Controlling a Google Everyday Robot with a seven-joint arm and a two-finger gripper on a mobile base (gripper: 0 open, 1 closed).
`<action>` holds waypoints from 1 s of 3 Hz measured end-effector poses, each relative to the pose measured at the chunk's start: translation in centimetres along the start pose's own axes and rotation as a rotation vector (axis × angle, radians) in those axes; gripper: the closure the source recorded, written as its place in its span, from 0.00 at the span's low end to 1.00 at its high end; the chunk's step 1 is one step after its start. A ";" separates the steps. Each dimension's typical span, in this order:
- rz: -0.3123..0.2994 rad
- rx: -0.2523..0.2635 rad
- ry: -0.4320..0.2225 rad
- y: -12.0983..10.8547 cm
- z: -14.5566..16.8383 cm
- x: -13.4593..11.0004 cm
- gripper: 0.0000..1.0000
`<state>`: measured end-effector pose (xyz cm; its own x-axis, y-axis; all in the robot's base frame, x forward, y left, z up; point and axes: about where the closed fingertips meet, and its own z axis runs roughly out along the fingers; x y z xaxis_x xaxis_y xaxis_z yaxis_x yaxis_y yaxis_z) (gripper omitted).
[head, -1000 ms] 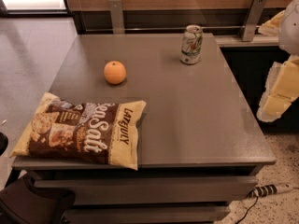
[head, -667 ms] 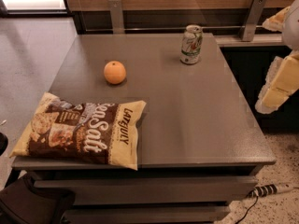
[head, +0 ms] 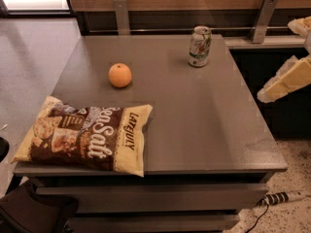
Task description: Move 7up can near brown chip bag
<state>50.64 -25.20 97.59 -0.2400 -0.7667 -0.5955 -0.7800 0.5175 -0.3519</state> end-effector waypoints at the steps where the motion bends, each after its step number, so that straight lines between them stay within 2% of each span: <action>1: 0.058 0.066 -0.194 -2.0 1.7 -0.4 0.00; 2: 0.110 0.175 -0.418 -5.7 2.5 -2.3 0.00; 3: 0.174 0.231 -0.548 -9.8 2.8 -3.5 0.00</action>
Offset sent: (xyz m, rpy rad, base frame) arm 0.1134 -0.0264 0.0494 0.5808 -0.5776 -0.1088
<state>60.80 -26.50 101.11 0.0277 -0.3888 -0.9209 -0.5960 0.7332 -0.3274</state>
